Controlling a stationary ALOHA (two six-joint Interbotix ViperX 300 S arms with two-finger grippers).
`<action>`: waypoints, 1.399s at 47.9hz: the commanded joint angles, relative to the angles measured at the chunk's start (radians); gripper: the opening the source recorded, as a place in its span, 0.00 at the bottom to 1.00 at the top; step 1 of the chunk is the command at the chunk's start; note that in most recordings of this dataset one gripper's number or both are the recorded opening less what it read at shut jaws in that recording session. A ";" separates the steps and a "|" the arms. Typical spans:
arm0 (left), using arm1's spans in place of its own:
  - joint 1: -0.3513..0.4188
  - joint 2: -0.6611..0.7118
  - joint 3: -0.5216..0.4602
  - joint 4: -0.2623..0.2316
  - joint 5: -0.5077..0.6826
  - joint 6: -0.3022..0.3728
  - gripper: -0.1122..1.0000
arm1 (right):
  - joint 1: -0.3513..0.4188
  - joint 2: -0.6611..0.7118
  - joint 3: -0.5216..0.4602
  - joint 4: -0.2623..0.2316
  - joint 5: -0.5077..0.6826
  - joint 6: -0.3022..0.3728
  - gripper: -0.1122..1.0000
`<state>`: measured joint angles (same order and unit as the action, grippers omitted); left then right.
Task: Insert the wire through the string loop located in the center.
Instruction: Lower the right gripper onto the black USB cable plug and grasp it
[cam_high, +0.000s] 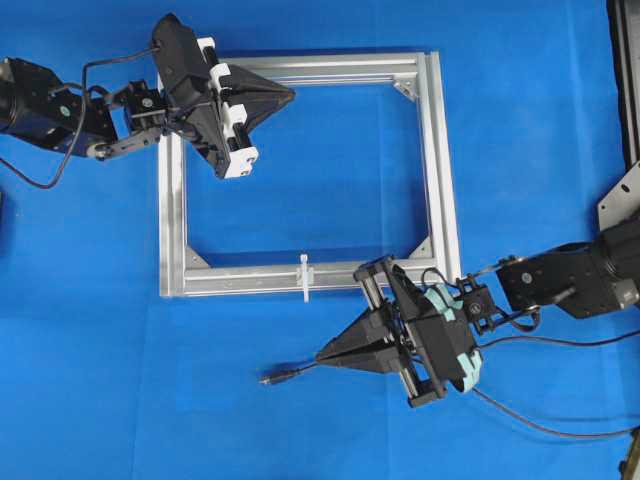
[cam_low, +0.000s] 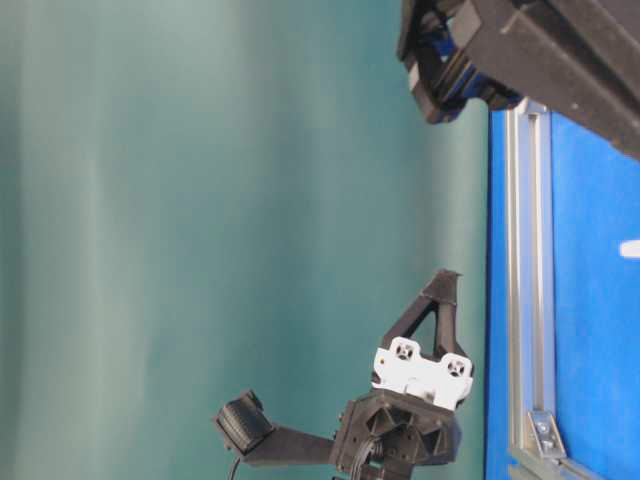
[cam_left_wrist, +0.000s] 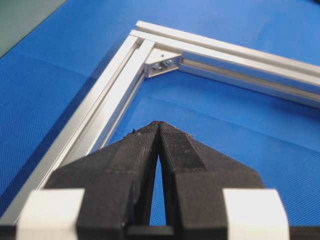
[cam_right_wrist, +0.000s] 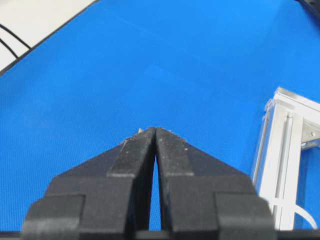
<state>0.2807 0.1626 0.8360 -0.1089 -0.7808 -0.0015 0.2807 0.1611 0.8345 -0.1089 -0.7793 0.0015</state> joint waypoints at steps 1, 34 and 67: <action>-0.011 -0.043 -0.006 0.023 -0.002 0.006 0.10 | 0.009 -0.038 -0.020 0.000 -0.002 -0.005 0.10; -0.008 -0.048 -0.006 0.023 0.000 0.006 0.10 | 0.018 -0.046 -0.057 0.005 0.155 0.080 0.30; -0.006 -0.049 -0.006 0.023 0.000 0.008 0.10 | 0.034 0.133 -0.101 0.120 0.153 0.089 0.78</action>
<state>0.2715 0.1442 0.8437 -0.0890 -0.7762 0.0046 0.3099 0.2838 0.7609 -0.0031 -0.6167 0.0890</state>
